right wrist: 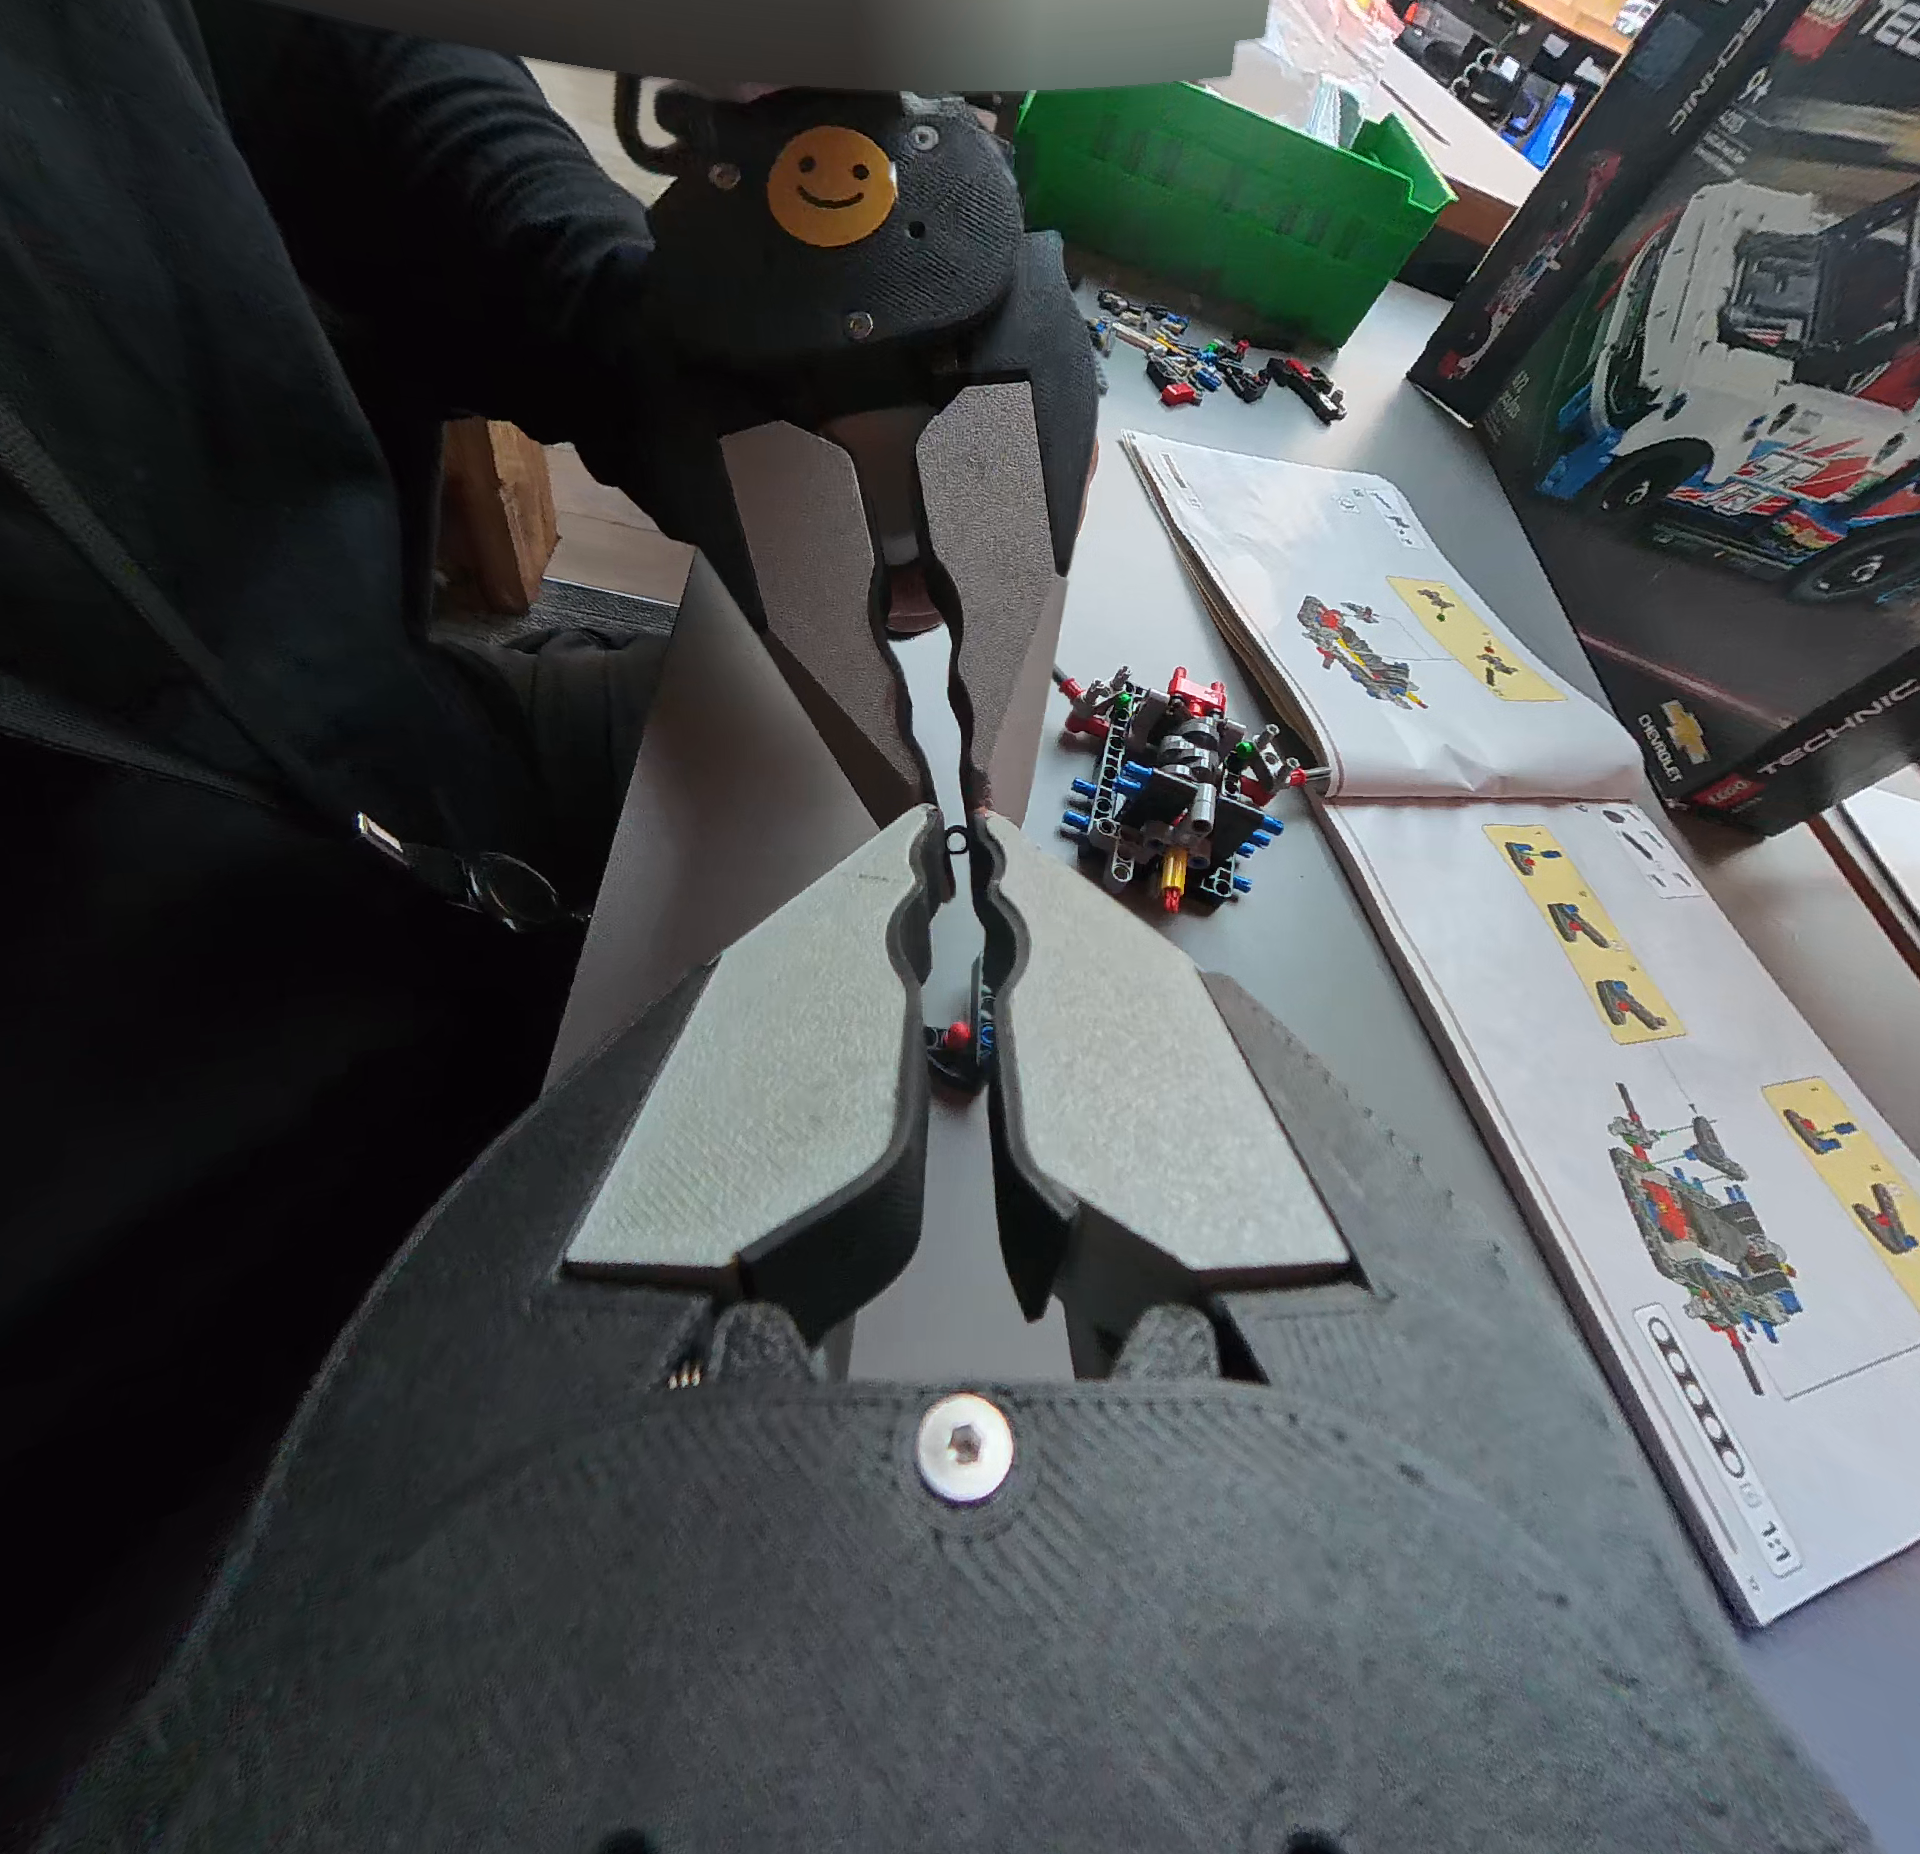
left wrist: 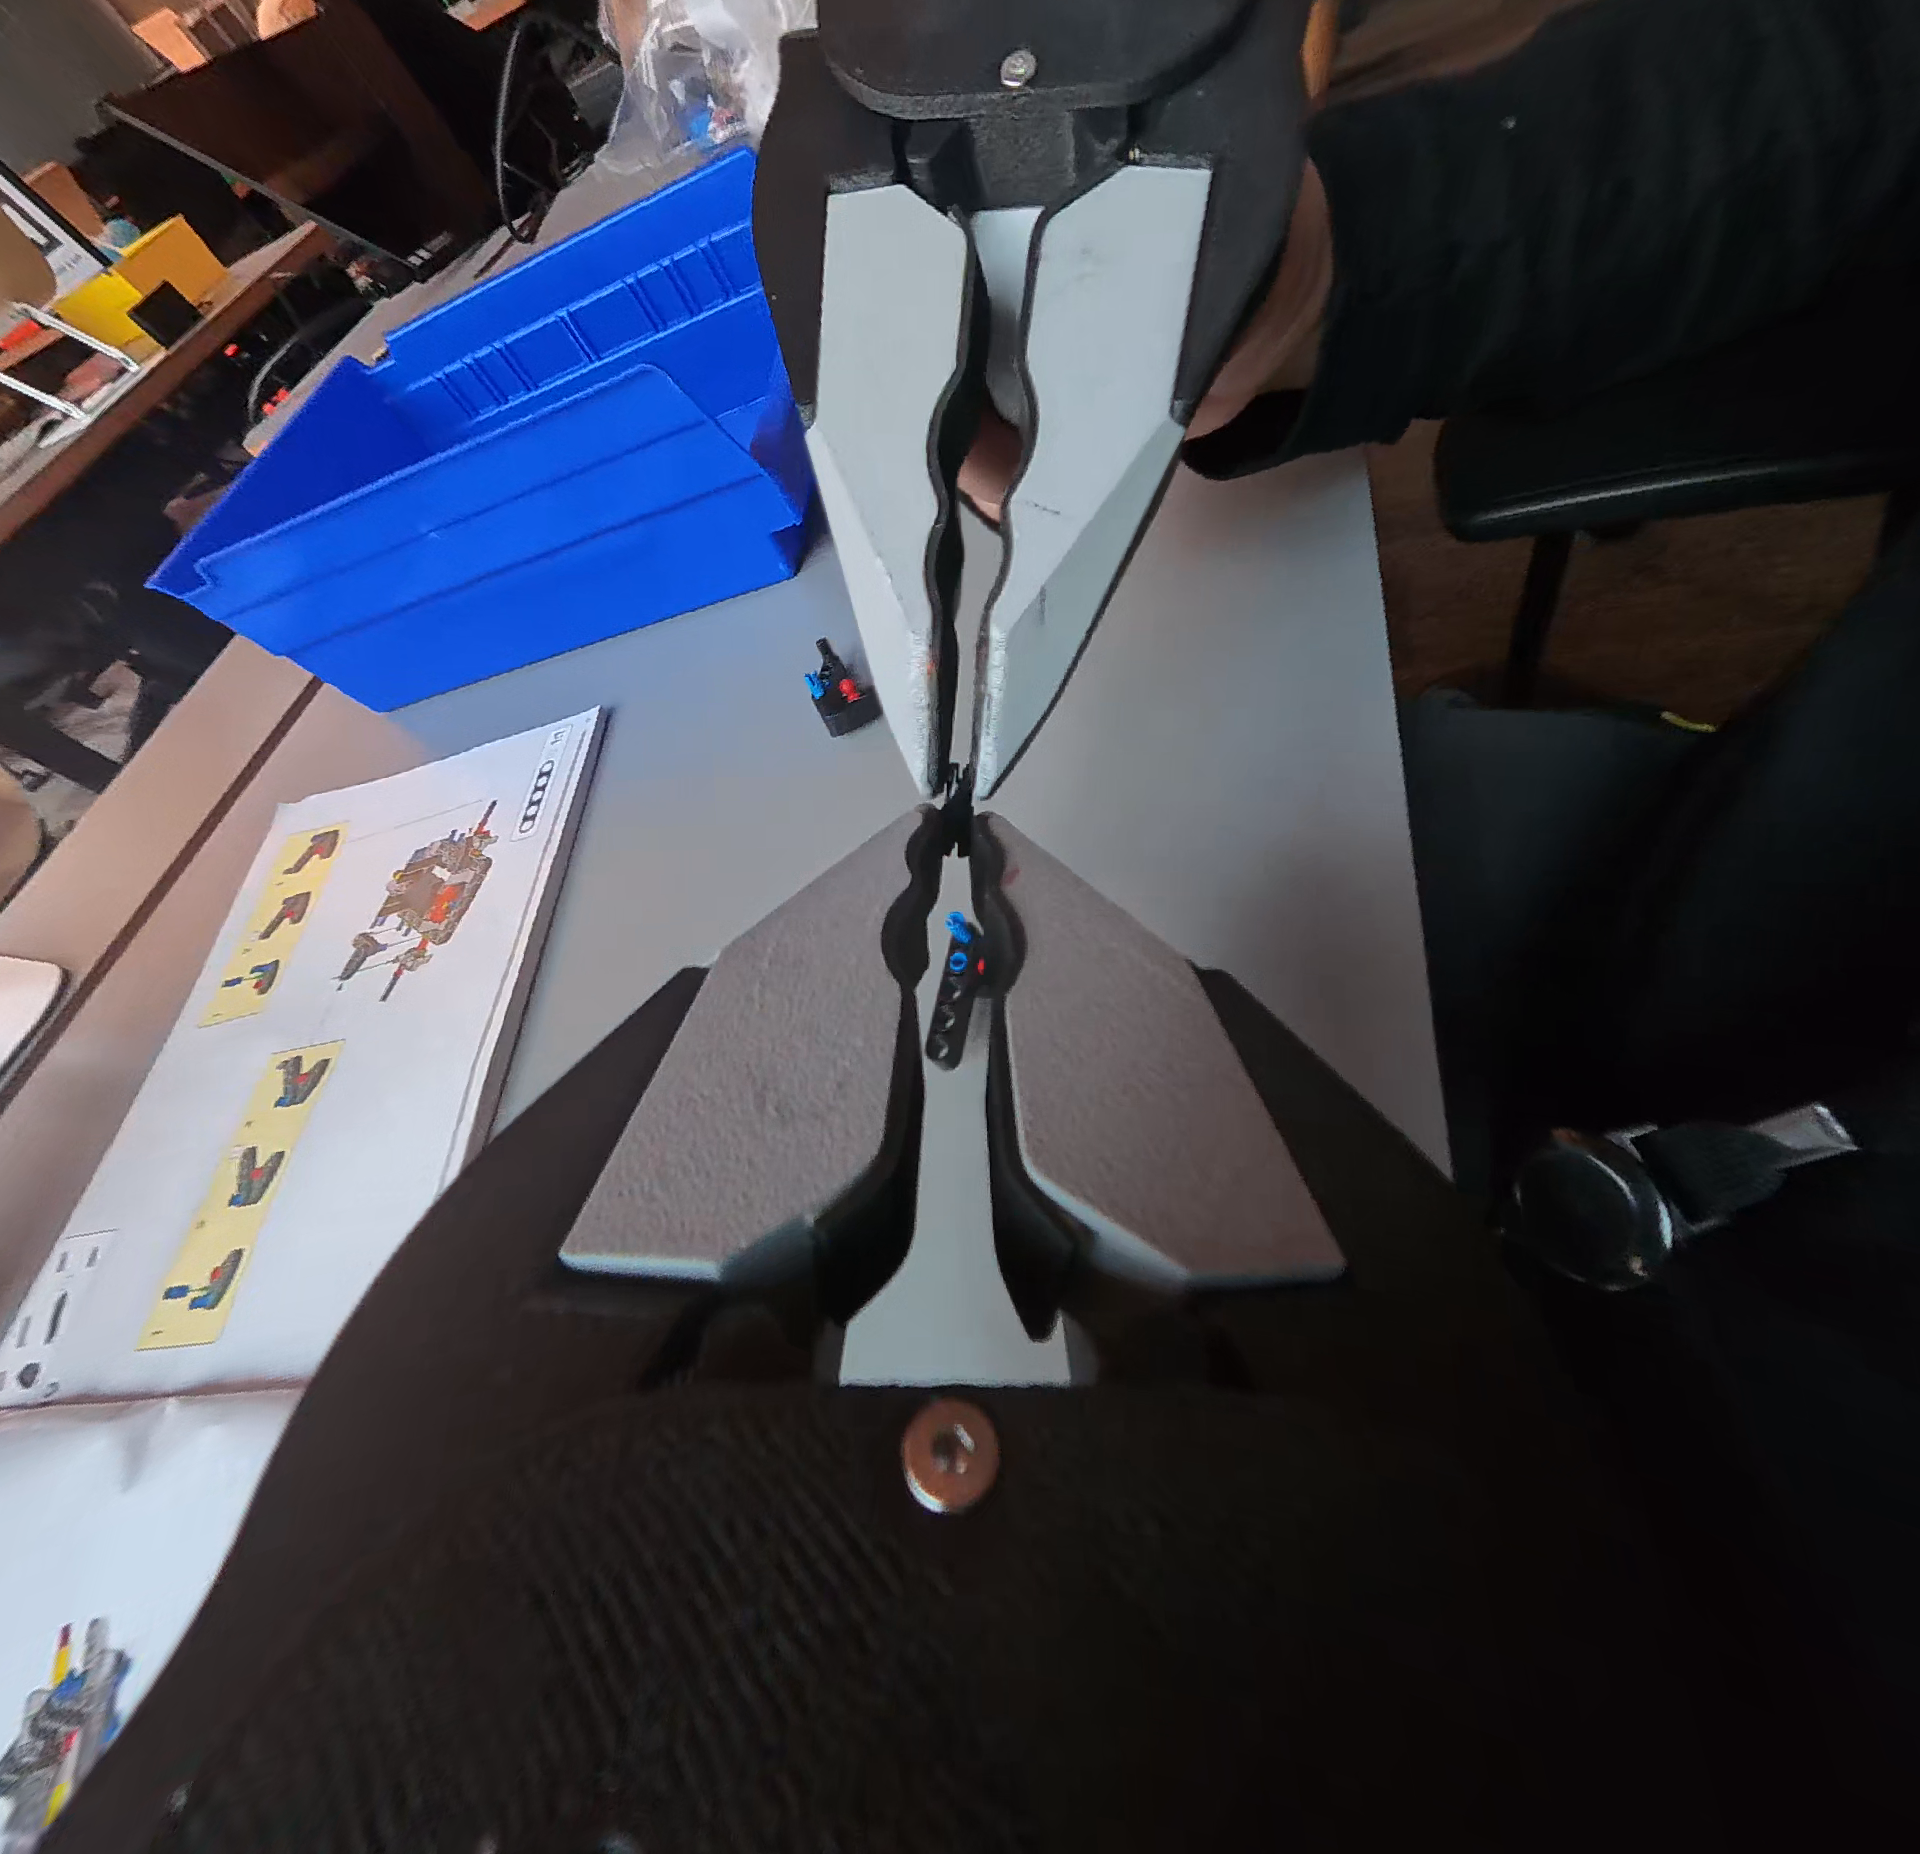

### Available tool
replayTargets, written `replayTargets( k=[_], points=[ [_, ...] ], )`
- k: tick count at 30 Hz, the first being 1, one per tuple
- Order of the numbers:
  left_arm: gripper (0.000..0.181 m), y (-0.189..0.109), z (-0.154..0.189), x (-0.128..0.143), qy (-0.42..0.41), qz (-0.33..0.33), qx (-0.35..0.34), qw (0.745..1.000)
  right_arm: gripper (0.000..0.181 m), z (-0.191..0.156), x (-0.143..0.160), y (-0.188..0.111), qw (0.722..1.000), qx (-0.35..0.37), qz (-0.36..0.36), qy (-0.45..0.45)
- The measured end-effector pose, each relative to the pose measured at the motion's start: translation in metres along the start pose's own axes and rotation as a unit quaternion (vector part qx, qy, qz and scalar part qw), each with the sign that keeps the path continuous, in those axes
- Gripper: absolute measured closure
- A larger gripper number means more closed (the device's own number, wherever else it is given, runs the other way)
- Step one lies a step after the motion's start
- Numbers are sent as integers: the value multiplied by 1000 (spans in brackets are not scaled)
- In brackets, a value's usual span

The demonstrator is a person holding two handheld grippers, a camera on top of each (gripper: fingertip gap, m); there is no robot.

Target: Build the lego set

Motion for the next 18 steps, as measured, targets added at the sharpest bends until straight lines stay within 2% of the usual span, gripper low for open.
replayTargets(
  k=[5, 9, 18],
  points=[
    [180, -1, 0, -1, -12, 20, 15, 1000, 180, -1, -1, -3, 1000, -4, 10, -15],
    [180, 1, -1, 3, -27, 16, 28, 999, 180, -2, 0, -1, 1000, -5, -7, -13],
    [181, 0, -2, 6, -23, 8, 24, 999, 180, -1, 0, -3, 1000, -8, 9, -6]
  ],
)
Point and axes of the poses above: each gripper's, where its closed fingertips meet, y out along the fingers, x out of its underside, z = x × y across the jaws, the point moved 9 cm from there along -y, back along the fingers, and after that the axes turned 5 degrees about x, right-handed, at the moved point
